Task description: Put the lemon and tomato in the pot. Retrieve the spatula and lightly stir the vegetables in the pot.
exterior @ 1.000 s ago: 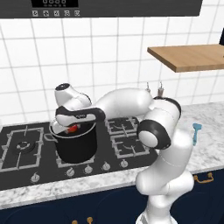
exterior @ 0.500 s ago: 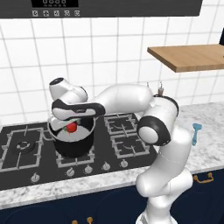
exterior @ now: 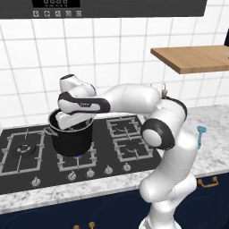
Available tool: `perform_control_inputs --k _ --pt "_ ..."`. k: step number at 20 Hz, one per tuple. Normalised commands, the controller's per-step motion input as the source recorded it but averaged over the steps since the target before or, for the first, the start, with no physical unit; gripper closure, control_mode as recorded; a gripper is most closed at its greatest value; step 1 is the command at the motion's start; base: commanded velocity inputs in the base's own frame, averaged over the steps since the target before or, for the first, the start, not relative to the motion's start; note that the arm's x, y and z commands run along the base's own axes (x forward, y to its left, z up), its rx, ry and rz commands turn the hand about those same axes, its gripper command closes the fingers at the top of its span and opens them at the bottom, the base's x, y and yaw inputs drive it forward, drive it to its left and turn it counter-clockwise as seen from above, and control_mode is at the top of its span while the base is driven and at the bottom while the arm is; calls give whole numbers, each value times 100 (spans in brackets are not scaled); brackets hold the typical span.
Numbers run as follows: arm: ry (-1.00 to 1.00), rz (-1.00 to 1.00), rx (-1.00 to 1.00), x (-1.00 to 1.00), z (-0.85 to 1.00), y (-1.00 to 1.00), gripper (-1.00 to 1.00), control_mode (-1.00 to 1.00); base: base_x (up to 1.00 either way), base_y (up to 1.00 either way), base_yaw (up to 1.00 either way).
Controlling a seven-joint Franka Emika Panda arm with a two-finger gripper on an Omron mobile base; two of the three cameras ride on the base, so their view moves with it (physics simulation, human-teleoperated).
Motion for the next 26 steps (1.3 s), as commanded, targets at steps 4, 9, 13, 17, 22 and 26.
perform_control_inputs --k 4,9,13,17,22,26 --pt "29 0 12 -36 2 0 -100 -100 0 0 0" --pt "0 0 5 -55 57 0 -100 -100 0 0 0" --pt "-1 0 0 0 55 0 -100 -100 0 0 0" --pt "-21 0 0 -43 56 -25 -100 -100 0 0 0" --pt "-33 -8 0 -73 -2 -98 -100 -100 0 0 0" --pt "-24 -11 4 -63 -21 -100 -100 -100 0 0 0"
